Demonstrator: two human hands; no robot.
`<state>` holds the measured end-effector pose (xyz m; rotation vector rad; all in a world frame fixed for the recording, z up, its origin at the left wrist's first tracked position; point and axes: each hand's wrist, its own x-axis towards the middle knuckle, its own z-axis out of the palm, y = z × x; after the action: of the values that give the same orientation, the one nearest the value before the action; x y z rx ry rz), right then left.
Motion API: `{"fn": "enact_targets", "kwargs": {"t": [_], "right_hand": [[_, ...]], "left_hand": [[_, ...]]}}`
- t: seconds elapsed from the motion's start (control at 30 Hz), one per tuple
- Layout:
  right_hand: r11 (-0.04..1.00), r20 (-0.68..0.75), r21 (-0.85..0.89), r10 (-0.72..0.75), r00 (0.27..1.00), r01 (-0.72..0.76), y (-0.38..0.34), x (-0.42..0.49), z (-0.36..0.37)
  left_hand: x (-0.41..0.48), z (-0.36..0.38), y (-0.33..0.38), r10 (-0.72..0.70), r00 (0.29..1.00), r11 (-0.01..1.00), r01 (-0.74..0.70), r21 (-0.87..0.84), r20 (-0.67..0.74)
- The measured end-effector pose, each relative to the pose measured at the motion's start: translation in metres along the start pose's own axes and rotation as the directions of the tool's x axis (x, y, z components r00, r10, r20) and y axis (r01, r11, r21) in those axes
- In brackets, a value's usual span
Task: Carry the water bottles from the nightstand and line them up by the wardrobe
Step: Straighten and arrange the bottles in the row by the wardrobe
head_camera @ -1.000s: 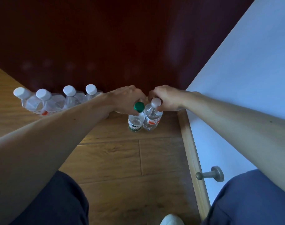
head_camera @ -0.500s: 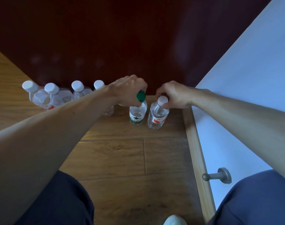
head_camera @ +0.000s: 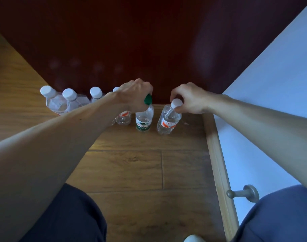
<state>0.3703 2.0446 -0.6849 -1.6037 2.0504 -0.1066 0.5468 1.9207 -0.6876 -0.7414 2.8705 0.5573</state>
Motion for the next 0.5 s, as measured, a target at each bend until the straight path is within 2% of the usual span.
{"fn": "enact_targets", "kwargs": {"t": [0.37, 0.5], "right_hand": [[1.0, -0.181, -0.01, -0.024, 0.983, 0.022, -0.026, 0.02, 0.003], [0.999, -0.181, -0.002, -0.053, 0.982, 0.053, -0.036, 0.026, 0.006]], "left_hand": [[-0.015, -0.009, -0.011, -0.044, 0.999, 0.999, 0.044, 0.013, -0.028], [-0.024, -0.013, -0.014, -0.061, 0.998, 0.998, 0.062, 0.028, -0.033]]}}
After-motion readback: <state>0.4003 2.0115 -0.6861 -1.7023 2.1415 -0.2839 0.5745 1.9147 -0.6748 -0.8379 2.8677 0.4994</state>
